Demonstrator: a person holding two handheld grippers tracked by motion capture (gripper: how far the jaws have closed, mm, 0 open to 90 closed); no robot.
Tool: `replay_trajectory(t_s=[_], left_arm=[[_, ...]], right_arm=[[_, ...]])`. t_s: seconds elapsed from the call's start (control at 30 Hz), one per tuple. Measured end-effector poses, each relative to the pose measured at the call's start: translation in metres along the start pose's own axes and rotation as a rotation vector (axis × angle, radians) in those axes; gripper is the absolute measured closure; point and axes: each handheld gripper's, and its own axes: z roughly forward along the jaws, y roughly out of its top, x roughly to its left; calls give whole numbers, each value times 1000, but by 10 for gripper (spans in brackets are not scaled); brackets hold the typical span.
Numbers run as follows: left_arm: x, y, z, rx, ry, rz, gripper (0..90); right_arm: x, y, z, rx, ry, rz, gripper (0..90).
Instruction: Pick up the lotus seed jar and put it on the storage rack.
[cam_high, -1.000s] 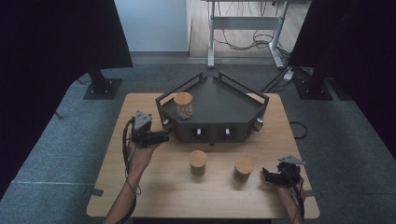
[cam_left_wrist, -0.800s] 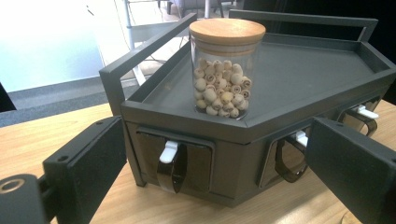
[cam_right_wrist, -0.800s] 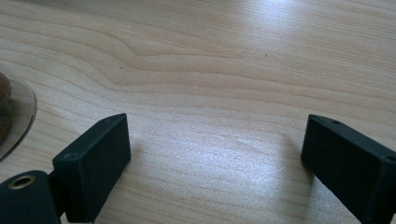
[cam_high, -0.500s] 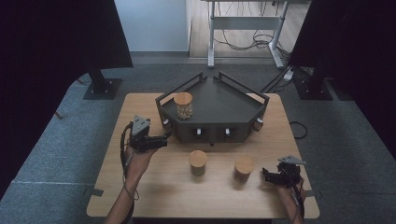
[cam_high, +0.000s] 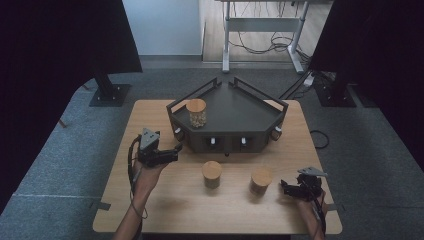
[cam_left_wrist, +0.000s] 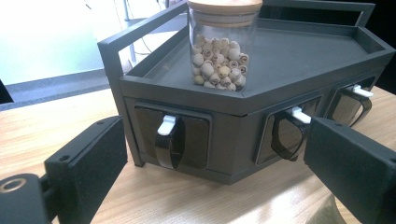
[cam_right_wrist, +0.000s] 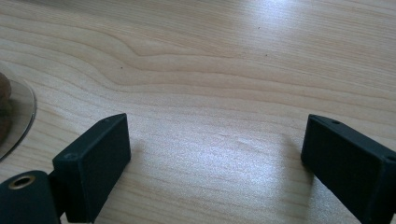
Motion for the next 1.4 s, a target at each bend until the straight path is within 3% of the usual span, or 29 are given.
replay_trajectory(t_s=[1.4], left_arm=[[0, -28, -17, 1, -6, -31, 61]], right_arm=[[0, 0, 0, 0, 0, 0, 76]])
